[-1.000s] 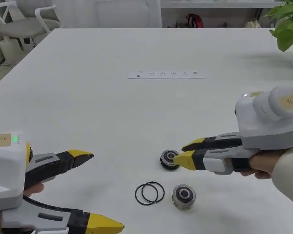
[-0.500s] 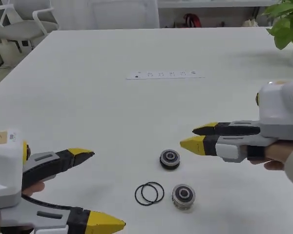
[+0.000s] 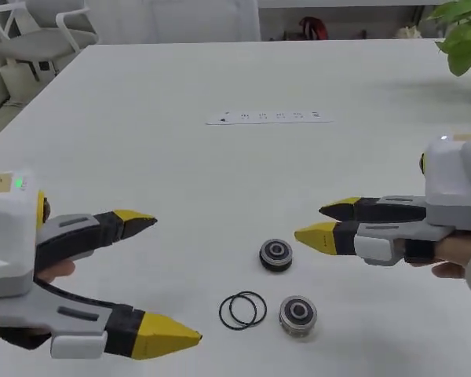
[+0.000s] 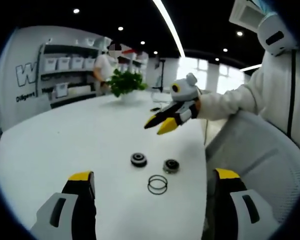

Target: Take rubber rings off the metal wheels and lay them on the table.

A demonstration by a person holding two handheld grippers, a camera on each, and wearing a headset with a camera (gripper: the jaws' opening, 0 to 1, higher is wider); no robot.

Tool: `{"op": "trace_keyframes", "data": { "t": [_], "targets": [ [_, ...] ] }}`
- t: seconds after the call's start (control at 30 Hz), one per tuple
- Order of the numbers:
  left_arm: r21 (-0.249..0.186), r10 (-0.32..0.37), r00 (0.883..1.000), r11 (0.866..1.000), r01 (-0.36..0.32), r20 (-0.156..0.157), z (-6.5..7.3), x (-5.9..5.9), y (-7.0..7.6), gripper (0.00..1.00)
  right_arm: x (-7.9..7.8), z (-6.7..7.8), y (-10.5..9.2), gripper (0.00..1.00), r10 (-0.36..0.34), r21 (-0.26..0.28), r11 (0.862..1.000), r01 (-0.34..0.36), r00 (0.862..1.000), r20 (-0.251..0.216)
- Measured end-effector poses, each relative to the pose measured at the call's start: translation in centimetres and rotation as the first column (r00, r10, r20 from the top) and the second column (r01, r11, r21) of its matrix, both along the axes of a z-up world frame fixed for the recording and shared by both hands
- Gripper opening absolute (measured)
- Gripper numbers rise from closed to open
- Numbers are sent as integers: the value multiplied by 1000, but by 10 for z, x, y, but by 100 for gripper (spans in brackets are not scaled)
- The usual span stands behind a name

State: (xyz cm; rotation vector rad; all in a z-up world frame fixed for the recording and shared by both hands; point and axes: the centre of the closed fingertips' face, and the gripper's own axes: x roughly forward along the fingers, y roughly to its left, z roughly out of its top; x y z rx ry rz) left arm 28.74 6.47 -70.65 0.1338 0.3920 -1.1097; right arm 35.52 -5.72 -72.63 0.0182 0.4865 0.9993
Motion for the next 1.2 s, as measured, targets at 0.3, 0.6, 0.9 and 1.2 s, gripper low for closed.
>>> {"op": "trace_keyframes", "data": {
  "t": [0.3, 0.6, 0.9, 1.2],
  "targets": [
    [57, -34, 997, 998, 30, 74, 29, 31, 7, 98, 0, -8, -5, 38, 0, -38, 999, 0, 1000, 1],
    [94, -83, 990, 993, 73, 111, 37, 53, -8, 94, 2, -8, -5, 37, -12, -1, 1000, 12, 1000, -27],
    [68, -142, 978, 989, 133, 153, 40, 73, -42, 87, 3, -19, -7, 37, -13, -13, 1000, 12, 999, -41],
    [68, -159, 977, 986, 151, 143, 19, 86, -61, 79, 8, -32, -6, 36, -10, -24, 1000, 9, 998, -63]
  ]
}}
